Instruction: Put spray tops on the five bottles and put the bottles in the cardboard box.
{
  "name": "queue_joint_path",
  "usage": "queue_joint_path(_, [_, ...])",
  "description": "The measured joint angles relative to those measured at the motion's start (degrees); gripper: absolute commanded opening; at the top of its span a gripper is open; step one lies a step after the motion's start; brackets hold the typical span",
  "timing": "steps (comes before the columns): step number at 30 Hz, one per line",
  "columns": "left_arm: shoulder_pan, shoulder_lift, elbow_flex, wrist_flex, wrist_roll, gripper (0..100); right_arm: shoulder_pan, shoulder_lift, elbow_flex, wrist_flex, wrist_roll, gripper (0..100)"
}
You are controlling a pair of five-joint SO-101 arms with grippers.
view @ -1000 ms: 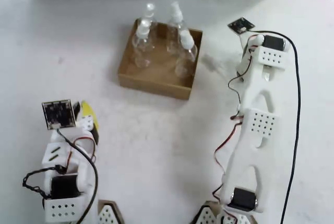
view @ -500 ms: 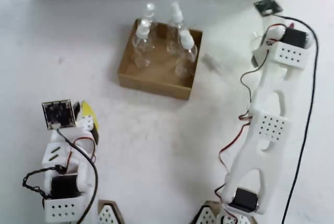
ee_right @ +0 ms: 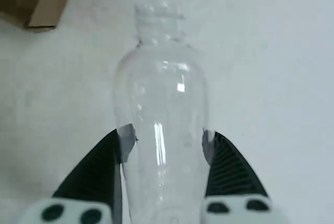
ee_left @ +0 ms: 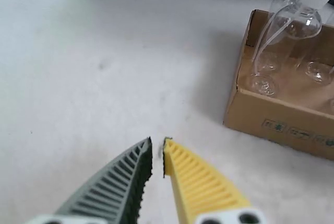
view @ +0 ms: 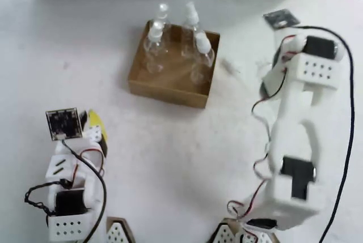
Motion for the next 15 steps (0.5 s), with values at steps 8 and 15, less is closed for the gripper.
queue_joint_path(8, [0.0,0.0,0.0,0.4,0.0,6,-19.0,-28.9,28.8,-0.2,-1.8,2.1])
queue_joint_path(15, [0.0,0.0,0.0,1.6,0.0,6,-34.5,-38.3,44.1,-9.9,-18.0,2.5])
